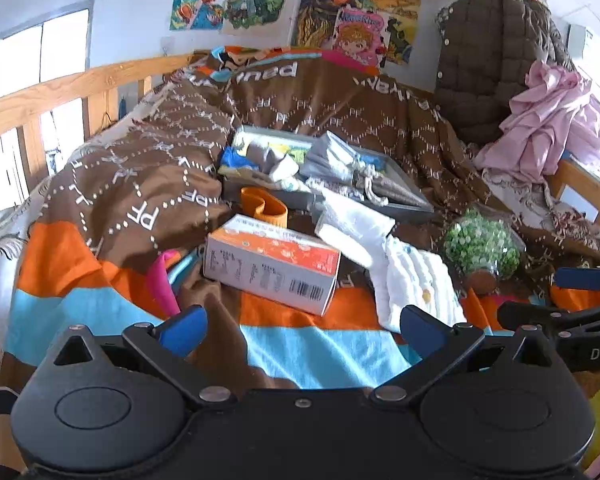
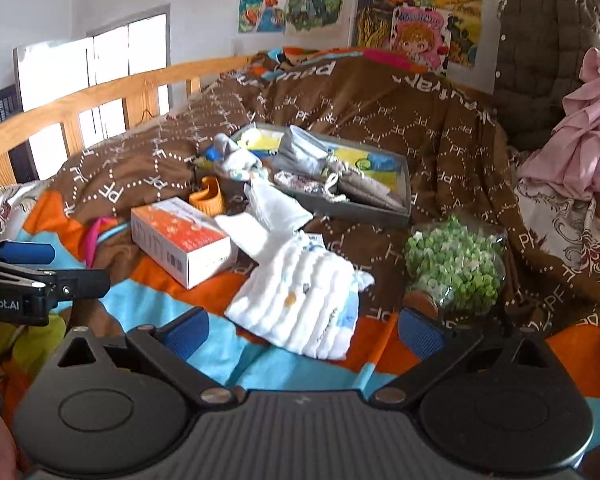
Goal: Organize soft objects
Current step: 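Grasp a white gauze cloth with the left tool while the right tool grasps the white muslin towel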
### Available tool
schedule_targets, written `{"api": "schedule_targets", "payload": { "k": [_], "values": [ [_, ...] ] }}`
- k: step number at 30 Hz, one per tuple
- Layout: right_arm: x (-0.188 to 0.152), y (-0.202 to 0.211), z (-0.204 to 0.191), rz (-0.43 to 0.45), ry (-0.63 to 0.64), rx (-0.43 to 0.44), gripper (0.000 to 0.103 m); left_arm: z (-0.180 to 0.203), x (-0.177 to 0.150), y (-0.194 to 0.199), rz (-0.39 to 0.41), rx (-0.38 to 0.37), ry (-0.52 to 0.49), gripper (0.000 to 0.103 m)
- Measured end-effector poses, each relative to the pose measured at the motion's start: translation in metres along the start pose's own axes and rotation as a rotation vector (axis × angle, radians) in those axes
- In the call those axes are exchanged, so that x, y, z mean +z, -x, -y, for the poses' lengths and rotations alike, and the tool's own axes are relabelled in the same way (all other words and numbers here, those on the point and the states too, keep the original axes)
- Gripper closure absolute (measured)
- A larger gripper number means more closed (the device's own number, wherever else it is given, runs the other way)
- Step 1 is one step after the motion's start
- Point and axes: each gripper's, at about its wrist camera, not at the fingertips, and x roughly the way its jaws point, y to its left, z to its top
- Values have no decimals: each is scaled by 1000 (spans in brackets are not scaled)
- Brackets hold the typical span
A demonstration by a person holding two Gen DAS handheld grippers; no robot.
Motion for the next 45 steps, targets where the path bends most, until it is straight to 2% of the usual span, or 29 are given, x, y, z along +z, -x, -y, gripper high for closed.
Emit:
{"api": "schedule_targets", "payload": {
  "k": [7, 14, 23, 31, 35, 42, 45],
  "values": [
    [-1, -13, 4, -74, -12, -24, 0, 3, -3, -9, -54, -11, 10, 1],
    [-1, -23, 5, -105, -11, -30, 0, 2, -4, -18, -91, -5, 27, 1],
    [7, -51, -12, -97, 211, 23, 0, -1, 0, -31, -77, 26, -4, 1],
    [6, -84, -9, -123, 289, 53, 0, -12, 10, -53, -64, 46, 2, 1],
    [9, -94, -9, -112, 309, 51, 0, -13, 14, -62, -54, 21, 4, 1],
    [8, -106, -6, -115, 316, 19, 0, -4, 38, -87, 54, -89, -31, 1],
    [7, -109, -8, -116, 325, 7, 0, -2, 43, -101, 70, -114, -40, 1]
  ]
}}
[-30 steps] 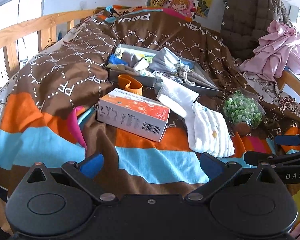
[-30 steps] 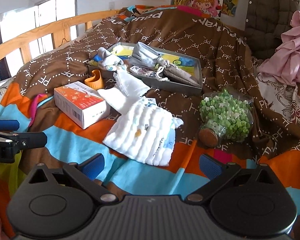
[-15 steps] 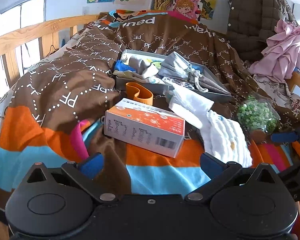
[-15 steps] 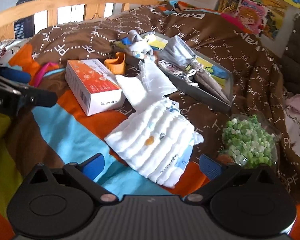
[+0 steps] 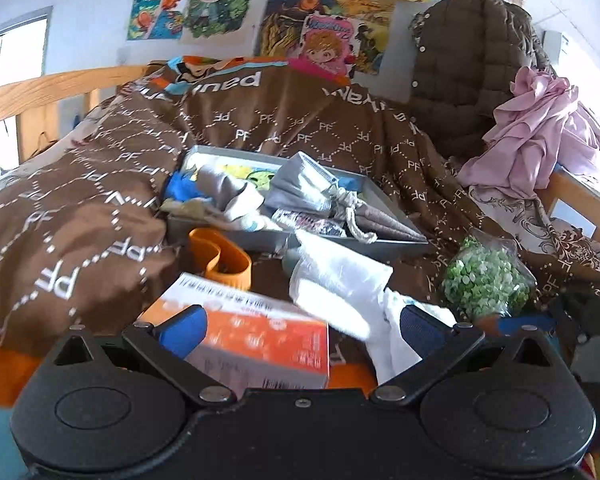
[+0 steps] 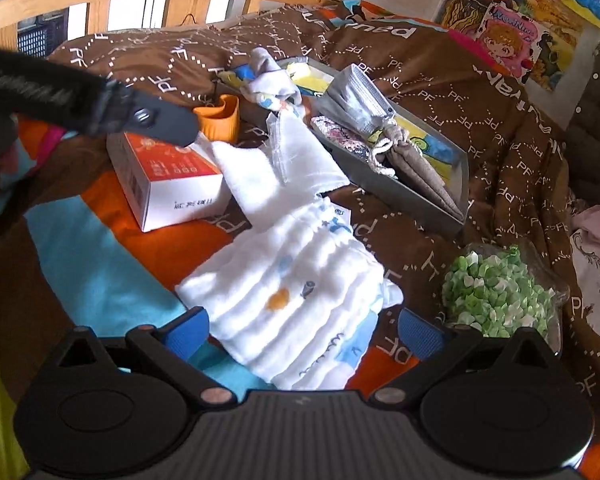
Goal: Organize soft objects
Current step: 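Grasp a white gauze cloth with the left tool while the right tool grasps the white muslin towel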
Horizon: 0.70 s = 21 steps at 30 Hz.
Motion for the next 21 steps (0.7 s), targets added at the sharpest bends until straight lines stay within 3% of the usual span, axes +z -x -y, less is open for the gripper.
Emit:
{"api": "schedule_targets", "payload": {
  "k": [10, 21],
  "values": [
    [4, -5, -1, 33, -16, -29, 0, -15, 15, -50, -2, -104, 20, 1],
    [9, -17, -1, 44, -53, -18, 0, -11, 24, -104, -137, -230, 69, 1]
  ]
}}
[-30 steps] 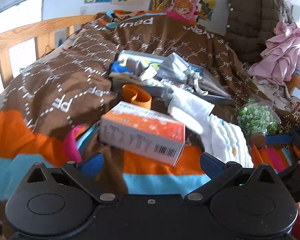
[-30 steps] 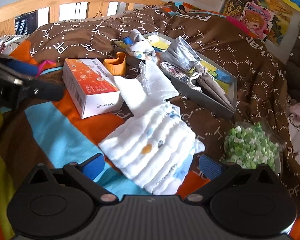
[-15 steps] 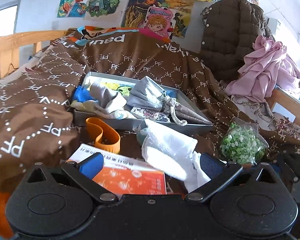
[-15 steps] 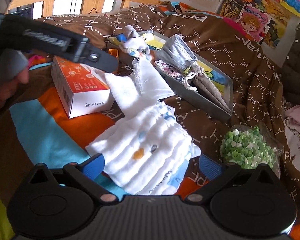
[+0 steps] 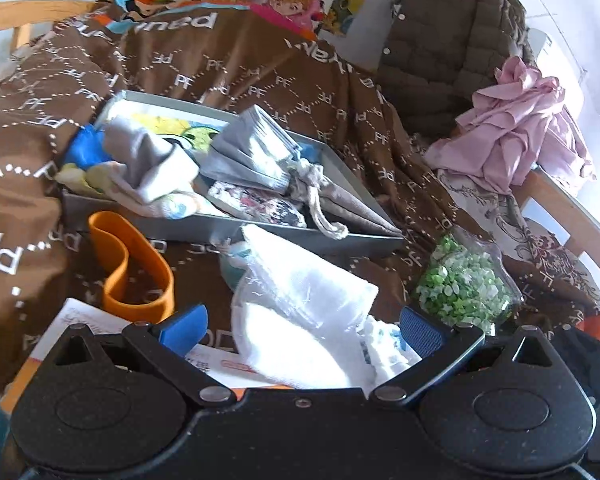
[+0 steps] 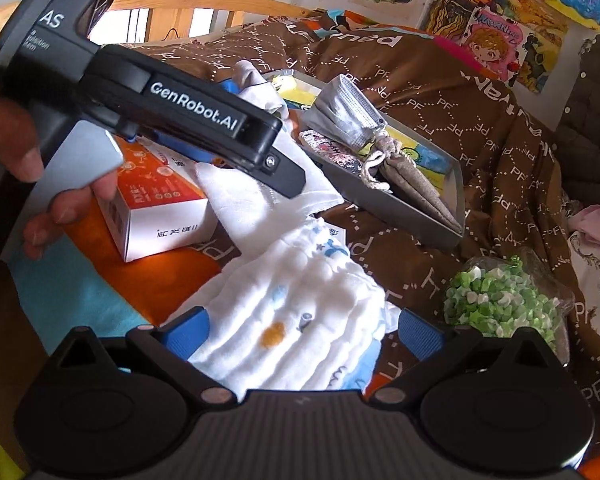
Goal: Organize soft objects
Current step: 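Grasp a white gauze cloth with the left tool while the right tool grasps the white muslin towel, then lift both held white cloths up from the pile toward the tray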
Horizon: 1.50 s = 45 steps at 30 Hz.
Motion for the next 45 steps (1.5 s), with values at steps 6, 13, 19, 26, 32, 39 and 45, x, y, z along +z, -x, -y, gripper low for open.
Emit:
{"api": "schedule_targets", "payload": {
  "k": [6, 13, 19, 26, 32, 39, 45],
  "values": [
    [0, -5, -4, -9, 1, 7, 0, 4, -2, -7, -45, -43, -50, 11],
    [-3, -8, -3, -19, -15, 15, 1, 6, -2, -7, -86, -47, -73, 32],
    [-4, -6, -1, -28, -42, 21, 8, 12, -4, -6, -107, -53, -65, 58],
    [-5, -8, -1, -57, -55, 22, 21, 18, -10, -10, -134, -9, -104, 79],
    [-6, -8, -2, -73, -51, 21, 38, 14, -9, -10, -124, 14, -73, 83],
    [-4, -6, 0, -99, -58, 15, 67, 21, -10, -11, -128, -21, -93, 64],
    [2, 10, 20, -71, -132, -47, 84, 21, -10, -12, -129, -30, -90, 63]
  ]
}}
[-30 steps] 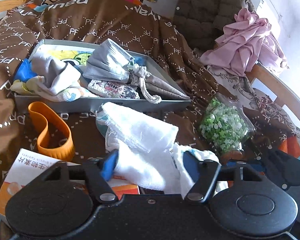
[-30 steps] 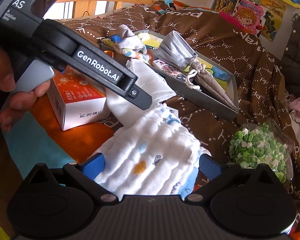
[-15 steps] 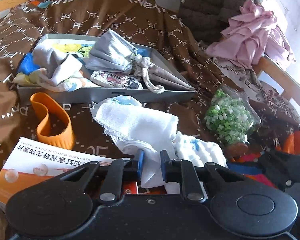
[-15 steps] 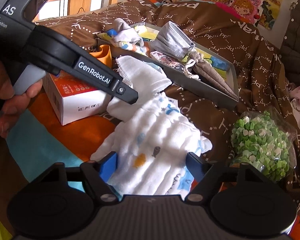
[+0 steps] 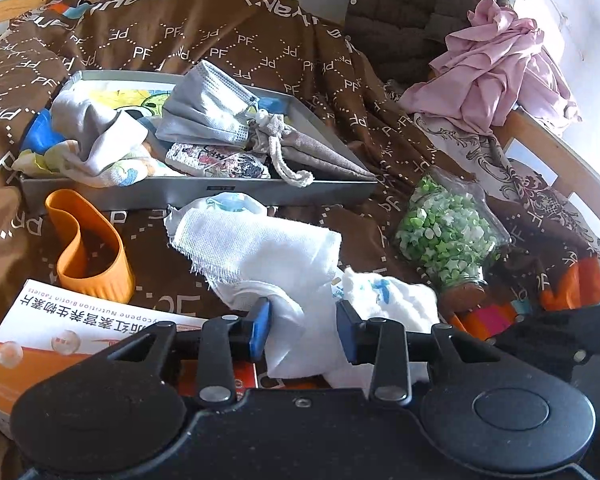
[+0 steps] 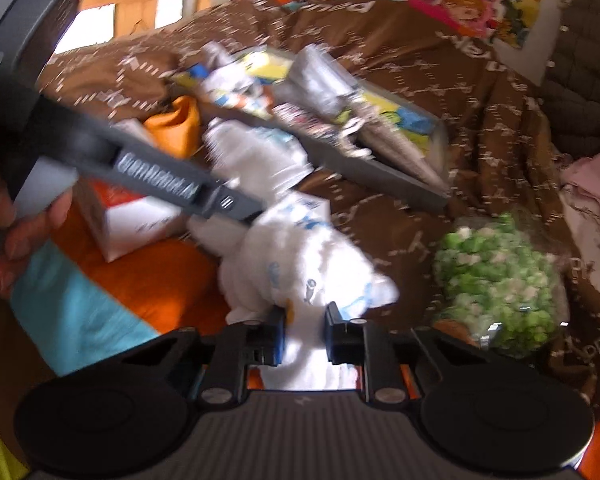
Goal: Organize soft objects
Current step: 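Lift both held white cloths up from the pile toward the tray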
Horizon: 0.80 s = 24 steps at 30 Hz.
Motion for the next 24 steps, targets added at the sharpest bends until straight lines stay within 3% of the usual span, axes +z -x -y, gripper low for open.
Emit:
{"api": "schedule_targets", "payload": {
  "k": [5, 12, 15, 20, 24],
  "values": [
    [5, 8, 25, 21, -93, -35, 84, 2, -2, -1, 5, -15, -28, 55],
    [8, 12, 29, 36, -113, -18, 84, 15, -7, -5, 3, -38, -111, 33],
    [11, 16, 31, 54, -128, -26, 84, 18, -7, -9, 3, -22, -122, 32],
    [12, 18, 36, 70, -148, -36, 84, 19, -6, -15, 10, 29, -104, 40],
    [12, 17, 34, 69, -140, -32, 84, 11, -5, -16, 20, 81, -76, 69]
  ]
}}
